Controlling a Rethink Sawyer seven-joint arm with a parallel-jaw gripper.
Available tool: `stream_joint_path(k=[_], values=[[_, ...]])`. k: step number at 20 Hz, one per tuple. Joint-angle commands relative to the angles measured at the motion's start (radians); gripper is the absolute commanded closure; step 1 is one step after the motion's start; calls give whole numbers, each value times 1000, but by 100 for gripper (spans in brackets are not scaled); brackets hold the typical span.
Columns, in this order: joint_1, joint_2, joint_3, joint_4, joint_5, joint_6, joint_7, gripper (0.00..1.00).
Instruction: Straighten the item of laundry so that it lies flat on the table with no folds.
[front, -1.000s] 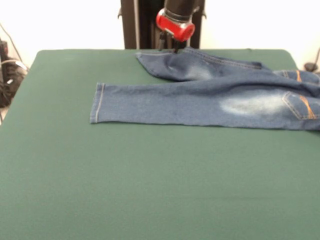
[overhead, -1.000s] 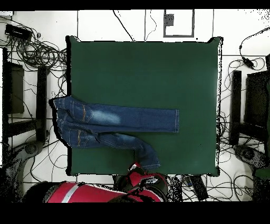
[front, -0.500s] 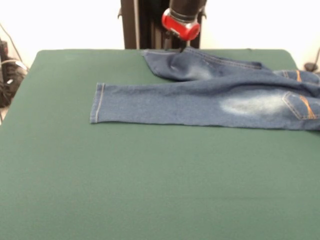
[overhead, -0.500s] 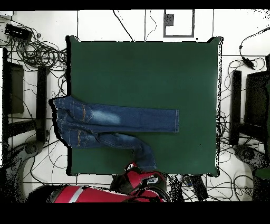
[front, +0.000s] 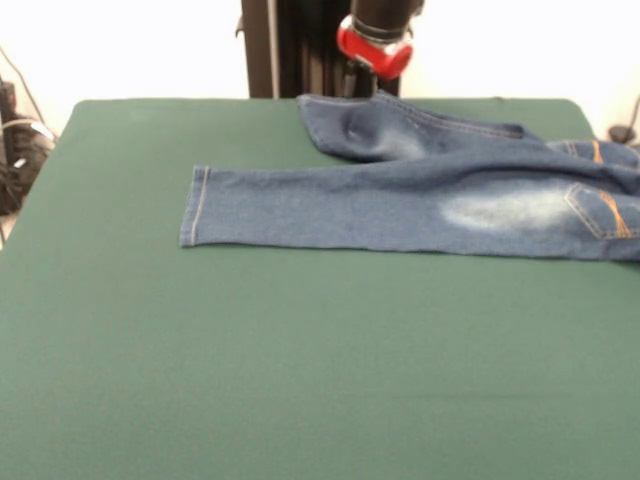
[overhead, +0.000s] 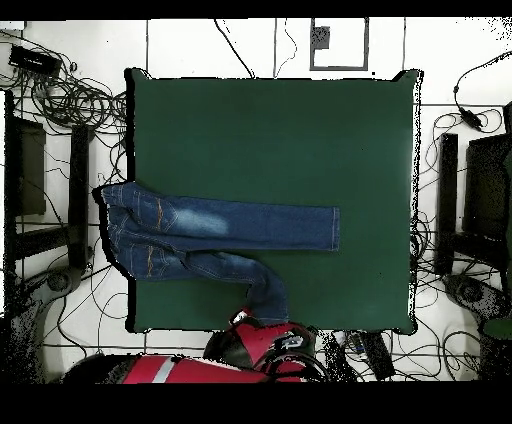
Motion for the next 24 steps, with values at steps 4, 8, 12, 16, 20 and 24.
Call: stream_joint_path(k=[4, 8, 12, 16, 20, 24], values=[[17, -34, 171, 4, 6, 126, -8, 0], [-14, -52, 189, 11, 0, 147, -16, 0], [7, -46, 184, -10, 12, 97, 10, 0], [96, -8, 90, -89, 49, 4, 45, 0], [221, 48, -39, -154, 124, -83, 91, 0], [278, 85, -104, -180, 187, -142, 108, 0]])
